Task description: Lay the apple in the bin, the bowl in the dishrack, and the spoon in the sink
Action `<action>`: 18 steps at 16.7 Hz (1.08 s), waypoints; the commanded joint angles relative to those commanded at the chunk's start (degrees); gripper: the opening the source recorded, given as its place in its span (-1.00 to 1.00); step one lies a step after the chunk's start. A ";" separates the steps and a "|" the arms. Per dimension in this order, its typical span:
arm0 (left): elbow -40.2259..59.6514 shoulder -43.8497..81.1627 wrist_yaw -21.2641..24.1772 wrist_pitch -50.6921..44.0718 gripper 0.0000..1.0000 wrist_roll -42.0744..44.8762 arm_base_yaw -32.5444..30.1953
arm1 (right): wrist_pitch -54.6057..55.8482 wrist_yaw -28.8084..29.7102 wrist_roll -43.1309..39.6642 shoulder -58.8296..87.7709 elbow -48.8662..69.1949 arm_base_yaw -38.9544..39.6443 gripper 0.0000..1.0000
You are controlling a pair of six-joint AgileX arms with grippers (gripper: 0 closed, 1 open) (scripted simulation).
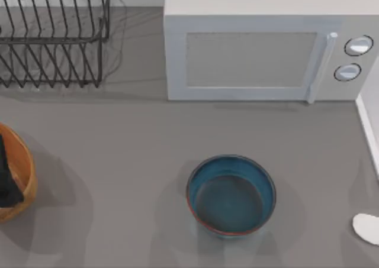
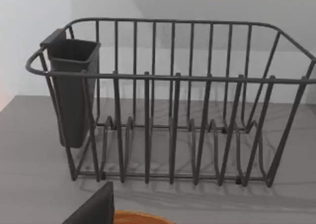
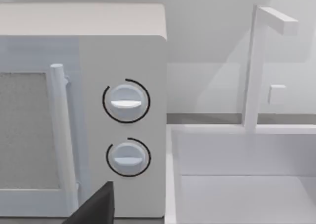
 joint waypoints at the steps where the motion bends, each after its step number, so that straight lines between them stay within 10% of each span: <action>1: 1.72 2.20 -0.23 -1.28 1.00 -1.05 -0.29 | 0.00 0.00 0.00 0.00 0.00 0.00 1.00; 18: 72.81 84.08 -5.63 -50.28 1.00 -36.78 -20.13 | 0.00 0.00 0.00 0.00 0.00 0.00 1.00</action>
